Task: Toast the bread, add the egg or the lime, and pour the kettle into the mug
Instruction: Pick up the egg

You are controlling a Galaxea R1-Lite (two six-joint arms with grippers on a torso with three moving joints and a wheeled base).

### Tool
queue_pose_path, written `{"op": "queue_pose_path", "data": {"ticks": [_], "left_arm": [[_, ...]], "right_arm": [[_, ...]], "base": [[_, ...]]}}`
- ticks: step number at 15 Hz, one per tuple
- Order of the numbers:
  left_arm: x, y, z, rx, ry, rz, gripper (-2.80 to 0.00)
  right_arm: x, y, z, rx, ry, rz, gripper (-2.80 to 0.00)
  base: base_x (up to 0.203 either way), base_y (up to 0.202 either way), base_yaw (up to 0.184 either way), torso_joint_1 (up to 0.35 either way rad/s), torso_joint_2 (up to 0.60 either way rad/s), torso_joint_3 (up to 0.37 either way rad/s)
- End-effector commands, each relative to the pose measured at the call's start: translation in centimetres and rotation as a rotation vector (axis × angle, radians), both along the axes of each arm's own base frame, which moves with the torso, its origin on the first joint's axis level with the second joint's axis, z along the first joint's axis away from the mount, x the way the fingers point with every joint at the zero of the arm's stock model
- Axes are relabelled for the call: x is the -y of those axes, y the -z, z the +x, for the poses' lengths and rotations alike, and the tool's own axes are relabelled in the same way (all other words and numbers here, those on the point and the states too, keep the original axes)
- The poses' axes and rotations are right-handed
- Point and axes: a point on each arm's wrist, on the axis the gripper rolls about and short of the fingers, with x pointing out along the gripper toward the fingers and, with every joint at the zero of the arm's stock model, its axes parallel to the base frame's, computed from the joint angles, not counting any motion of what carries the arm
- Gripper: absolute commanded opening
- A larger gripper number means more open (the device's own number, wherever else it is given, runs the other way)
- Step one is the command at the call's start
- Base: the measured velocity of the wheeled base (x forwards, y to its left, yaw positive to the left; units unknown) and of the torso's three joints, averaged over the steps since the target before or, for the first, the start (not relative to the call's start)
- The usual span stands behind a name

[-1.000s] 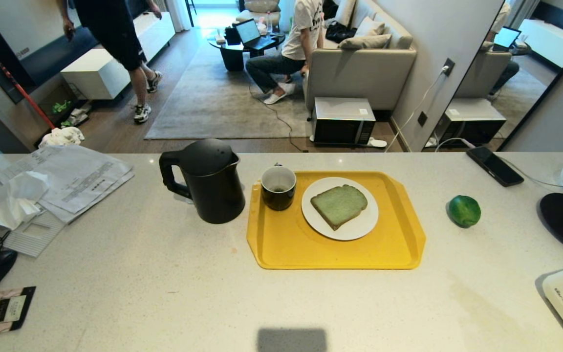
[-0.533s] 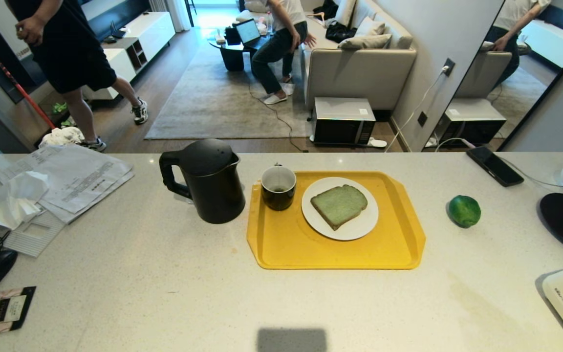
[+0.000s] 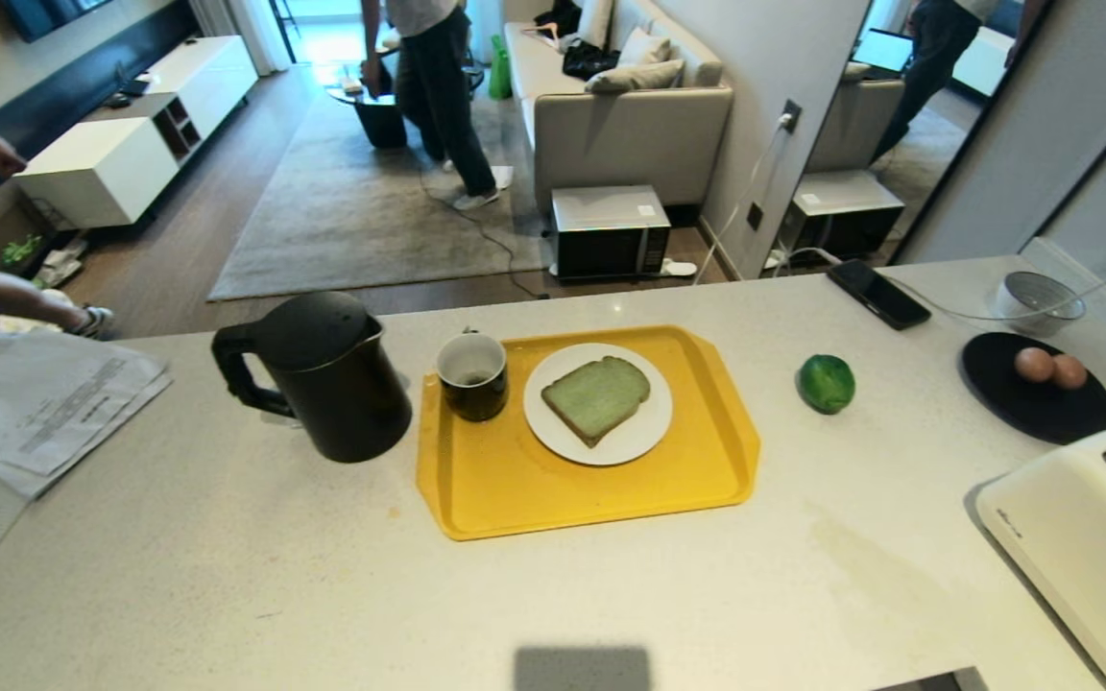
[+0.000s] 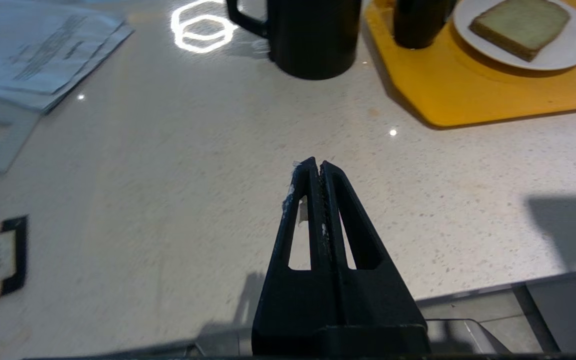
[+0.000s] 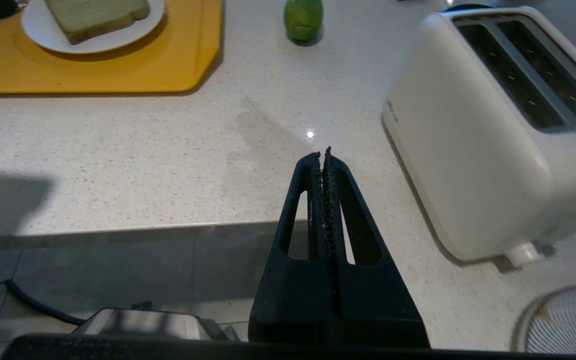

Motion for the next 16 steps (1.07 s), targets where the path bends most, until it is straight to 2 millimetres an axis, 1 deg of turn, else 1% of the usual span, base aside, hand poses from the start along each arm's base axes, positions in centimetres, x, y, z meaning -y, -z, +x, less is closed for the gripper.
{"op": "queue_pose_path", "data": {"ticks": [1, 16], "left_arm": [[0.0, 0.0, 0.01, -0.002, -0.001, 0.0, -2.8], [0.0, 0.0, 0.01, -0.002, -0.001, 0.0, -2.8]], "right_arm": [[-0.01, 0.03, 0.04, -0.005, -0.002, -0.005, -2.8], [-0.01, 0.03, 0.04, -0.005, -0.002, -0.006, -2.8]], "base": [[0.001, 0.008, -0.171, 0.005, 0.0, 0.002], [0.001, 0.008, -0.171, 0.001, 0.02, 0.005]]}}
